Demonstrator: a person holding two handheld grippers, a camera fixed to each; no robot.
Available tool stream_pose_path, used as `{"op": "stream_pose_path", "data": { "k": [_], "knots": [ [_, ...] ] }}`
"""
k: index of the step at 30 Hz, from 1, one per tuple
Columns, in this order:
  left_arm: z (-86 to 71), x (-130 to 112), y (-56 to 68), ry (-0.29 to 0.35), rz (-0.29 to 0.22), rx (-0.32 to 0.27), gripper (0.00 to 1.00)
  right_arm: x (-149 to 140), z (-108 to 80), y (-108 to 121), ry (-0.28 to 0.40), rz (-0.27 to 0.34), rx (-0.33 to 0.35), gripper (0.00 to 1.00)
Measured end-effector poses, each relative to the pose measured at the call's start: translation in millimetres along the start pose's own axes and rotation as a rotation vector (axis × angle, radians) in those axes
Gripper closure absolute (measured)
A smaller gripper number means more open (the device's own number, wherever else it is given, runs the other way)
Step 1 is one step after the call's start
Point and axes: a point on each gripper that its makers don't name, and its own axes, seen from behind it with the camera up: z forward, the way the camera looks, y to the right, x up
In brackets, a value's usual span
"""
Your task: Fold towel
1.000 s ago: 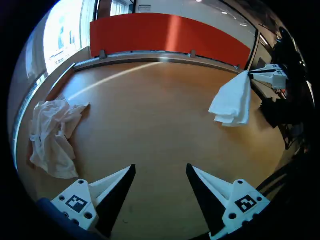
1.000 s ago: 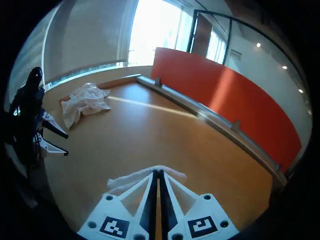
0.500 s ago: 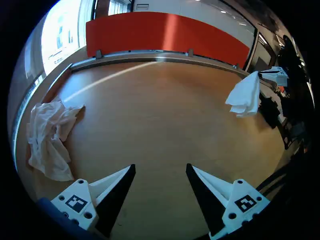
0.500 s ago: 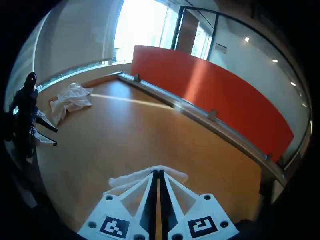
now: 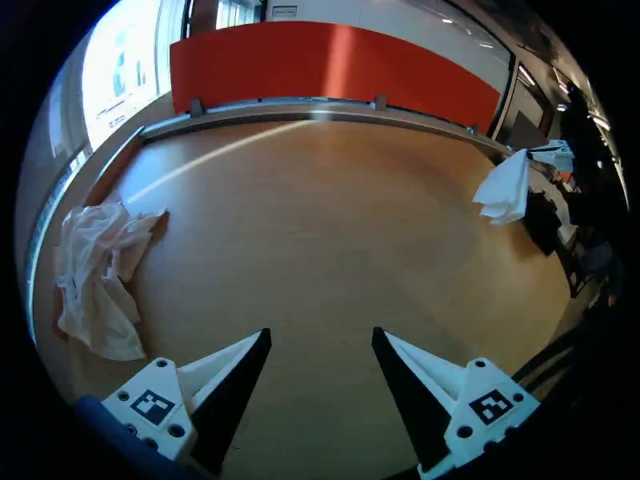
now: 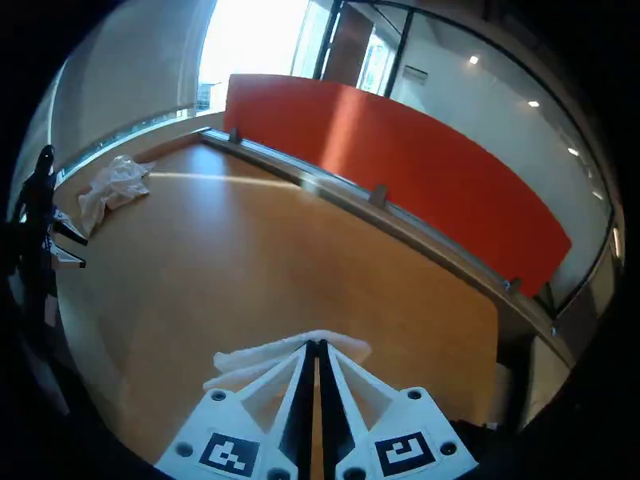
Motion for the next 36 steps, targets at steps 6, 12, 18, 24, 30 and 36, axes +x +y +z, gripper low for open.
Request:
{"op": "stream_pose_path", "data": {
  "k": [6, 12, 18, 24, 30, 36],
  "knots": [
    [1.2, -1, 2.2, -0.005, 0.001, 0.001, 0.07, -11, -3.6, 29, -0.024, 0.012, -0.021, 0.96],
    [1.6, -3, 5.2, -0.009, 0.004, 0.005, 0.07, -21, -5.8, 56, -0.047, 0.023, -0.043, 0.96],
    [2.2, -4, 6.7, -0.012, 0.000, 0.007, 0.06, -31, -6.0, 74, -0.069, 0.035, -0.061, 0.96],
    [2.7, -3, 8.0, -0.014, 0.005, 0.010, 0.06, -39, -4.7, 79, -0.079, 0.040, -0.067, 0.96],
    [3.5, -1, 10.6, -0.015, 0.010, 0.009, 0.06, -45, -5.4, 85, -0.084, 0.045, -0.074, 0.96],
    [4.4, 1, 14.2, -0.015, 0.015, 0.006, 0.06, -55, -9.0, 89, -0.095, 0.045, -0.084, 0.96]
  ]
}}
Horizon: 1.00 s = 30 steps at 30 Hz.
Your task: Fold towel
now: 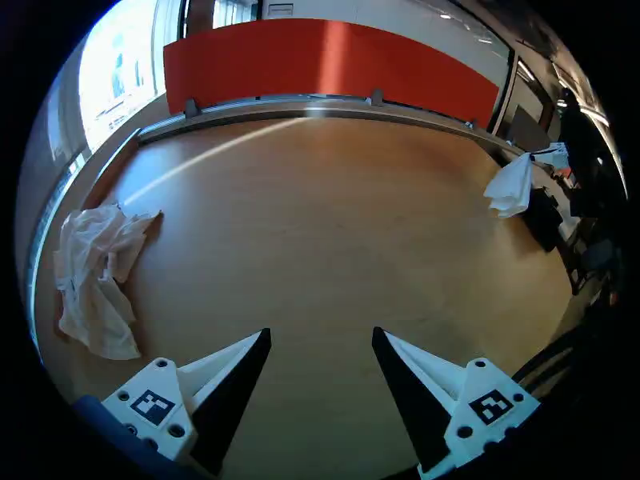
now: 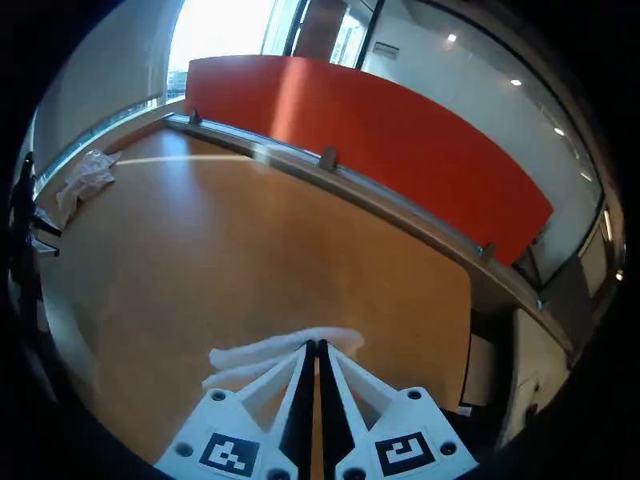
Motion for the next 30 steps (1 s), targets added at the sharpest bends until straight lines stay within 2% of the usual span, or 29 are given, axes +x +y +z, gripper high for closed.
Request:
{"op": "stream_pose_path", "data": {
  "k": [6, 12, 22, 30],
  "knots": [
    [1.7, 1, 4.1, -0.005, 0.007, -0.004, 0.07, -23, -4.3, 5, -0.022, 0.015, -0.008, 0.96],
    [2.5, 2, 9.2, -0.008, 0.019, -0.011, 0.06, -66, -8.9, 9, -0.076, 0.038, -0.026, 0.96],
    [3.3, 3, 14.3, -0.014, 0.034, -0.017, 0.06, -146, -14.7, 5, -0.176, 0.116, -0.057, 0.96],
    [2.4, 1, 13.3, -0.019, 0.048, -0.013, 0.06, -194, -13.4, 0, -0.248, 0.197, -0.086, 0.96]
  ]
}}
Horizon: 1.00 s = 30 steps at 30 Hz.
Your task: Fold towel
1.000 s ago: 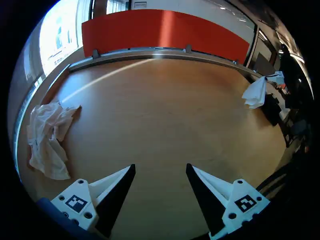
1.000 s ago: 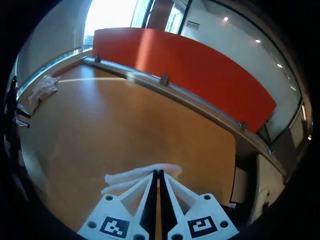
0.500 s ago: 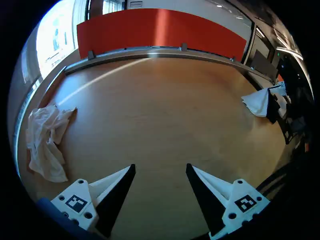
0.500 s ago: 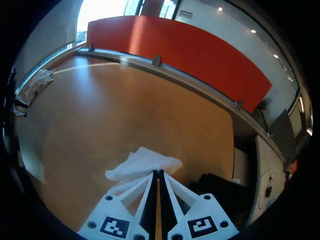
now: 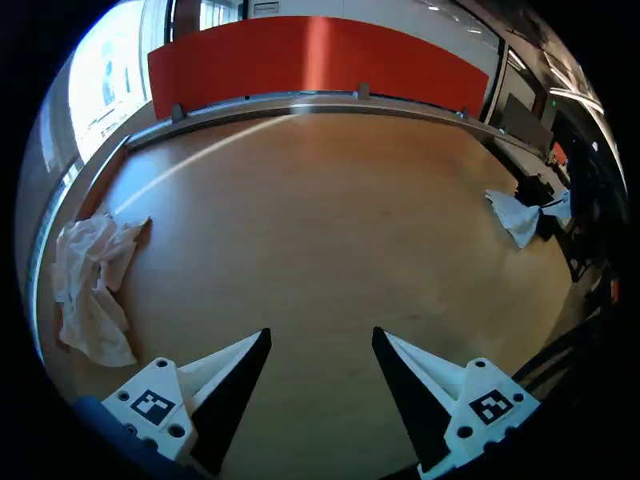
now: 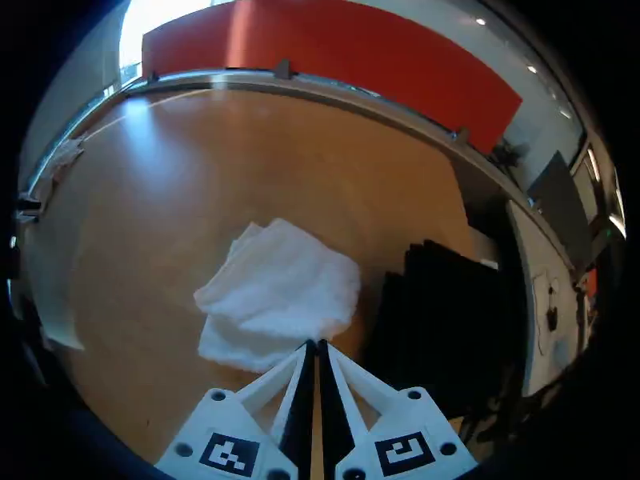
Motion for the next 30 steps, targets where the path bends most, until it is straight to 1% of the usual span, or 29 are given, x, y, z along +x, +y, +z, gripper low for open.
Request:
{"op": "stream_pose_path", "data": {
  "k": [7, 13, 21, 30],
  "knots": [
    [-2.0, -3, -1.8, -0.002, 0.002, 0.004, 0.07, -24, 9.5, 4, -0.054, 0.043, -0.029, 0.96],
    [-4.1, -5, -4.2, -0.005, 0.003, 0.010, 0.06, -37, 16.0, 7, -0.083, 0.069, -0.045, 0.97],
    [-5.3, -8, -4.9, -0.008, 0.001, 0.013, 0.06, -50, 21.4, 10, -0.126, 0.078, -0.063, 0.97],
    [-6.3, -9, -5.4, -0.012, 0.004, 0.017, 0.06, -53, 30.8, 17, -0.163, 0.094, -0.088, 0.97]
  ]
}}
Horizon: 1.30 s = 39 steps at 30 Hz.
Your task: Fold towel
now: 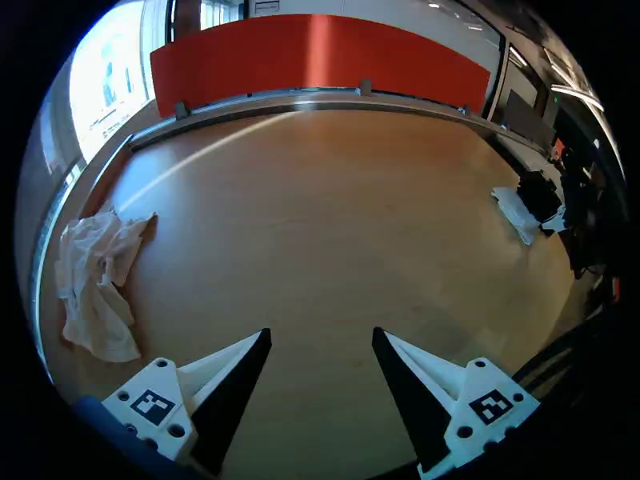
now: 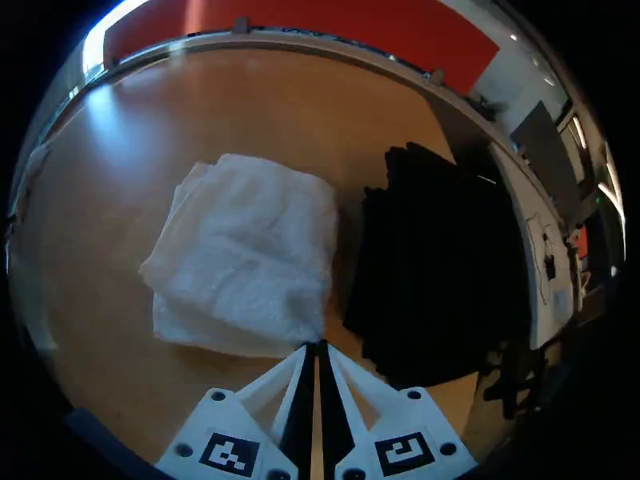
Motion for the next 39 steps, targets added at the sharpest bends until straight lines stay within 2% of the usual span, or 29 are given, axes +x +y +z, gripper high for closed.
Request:
{"op": "stream_pose_path", "data": {
  "k": [9, 24, 33, 39],
  "knots": [
    [-0.1, -3, -1.3, -0.004, 0.000, 0.004, 0.06, -3, 8.8, -2, -0.023, -0.002, -0.012, 0.97],
    [1.3, -1, -1.1, -0.006, 0.004, 0.004, 0.06, -3, 11.9, 0, -0.026, 0.008, -0.021, 0.95],
    [1.5, 1, -1.6, -0.005, 0.002, 0.001, 0.06, -3, 10.8, 1, -0.018, 0.017, -0.025, 0.89],
    [2.2, 4, -1.0, 0.000, 0.005, -0.001, 0.06, -3, 4.9, 3, -0.003, 0.019, -0.032, 0.75]
  ]
}}
